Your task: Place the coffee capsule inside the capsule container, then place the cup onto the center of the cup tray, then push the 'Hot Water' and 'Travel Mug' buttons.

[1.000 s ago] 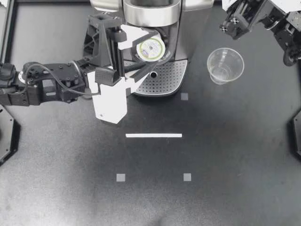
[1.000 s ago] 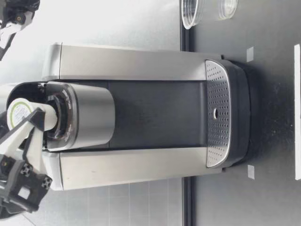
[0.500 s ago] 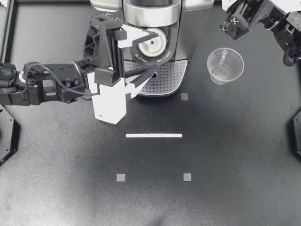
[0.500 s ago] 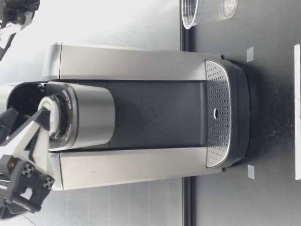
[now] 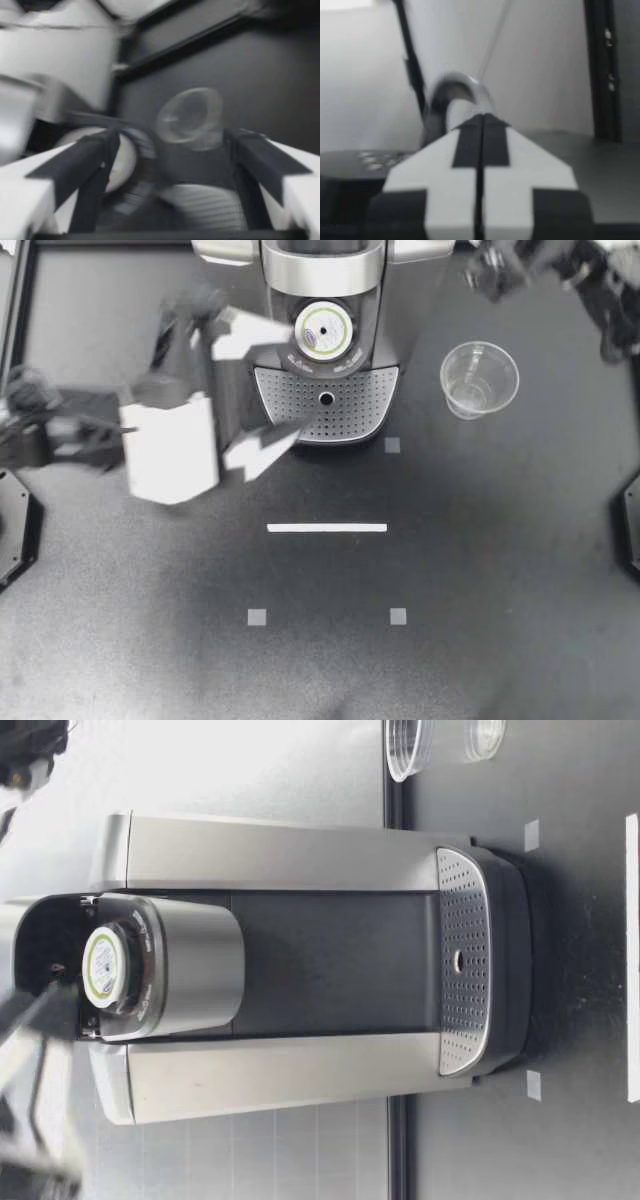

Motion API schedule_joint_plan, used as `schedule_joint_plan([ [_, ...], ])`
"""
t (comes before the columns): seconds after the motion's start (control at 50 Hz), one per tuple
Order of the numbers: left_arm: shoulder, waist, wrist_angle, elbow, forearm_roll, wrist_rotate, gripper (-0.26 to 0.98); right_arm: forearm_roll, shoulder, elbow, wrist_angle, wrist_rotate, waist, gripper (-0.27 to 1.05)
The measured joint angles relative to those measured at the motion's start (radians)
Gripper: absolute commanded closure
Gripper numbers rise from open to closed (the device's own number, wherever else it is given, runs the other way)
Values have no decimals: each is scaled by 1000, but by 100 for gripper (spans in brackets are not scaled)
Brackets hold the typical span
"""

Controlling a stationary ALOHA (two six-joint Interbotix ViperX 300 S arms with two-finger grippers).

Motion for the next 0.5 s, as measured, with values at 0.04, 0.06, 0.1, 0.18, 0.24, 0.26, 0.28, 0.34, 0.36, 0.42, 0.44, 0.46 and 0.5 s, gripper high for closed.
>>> schedule_joint_plan([
  [0.04,-11,0,-21,25,2,-60,-4,0,0,-35,77,-3,-14,74],
  [0.06,-14,0,-34,35,2,-87,-4,-2,0,-51,117,-5,-21,74],
  [0.1,-18,0,-60,63,0,-146,-4,-6,2,-83,189,-9,-35,74],
  [0.18,-20,2,-106,101,0,-224,-4,-18,11,-146,305,-12,-61,74],
  [0.24,-20,0,-146,124,0,-265,-4,-23,23,-183,356,-12,-78,74],
  [0.26,-21,0,-161,132,0,-279,-4,-25,29,-192,365,-12,-81,74],
  [0.28,-20,0,-176,138,0,-290,-4,-26,35,-201,373,-12,-84,74],
  [0.34,-14,0,-227,153,0,-319,-4,-31,54,-224,390,-12,-91,74],
  [0.36,-11,0,-250,160,0,-330,-4,-32,61,-232,393,-12,-91,74],
  [0.42,-2,0,-305,173,2,-347,-4,-35,84,-250,402,-11,-91,74],
  [0.44,0,0,-322,178,0,-351,-4,-37,94,-256,403,-8,-91,74],
  [0.46,3,0,-337,183,0,-353,-4,-37,101,-261,403,-6,-91,74],
  [0.5,8,0,-365,190,-5,-354,-4,-35,115,-268,405,-6,-91,74],
])
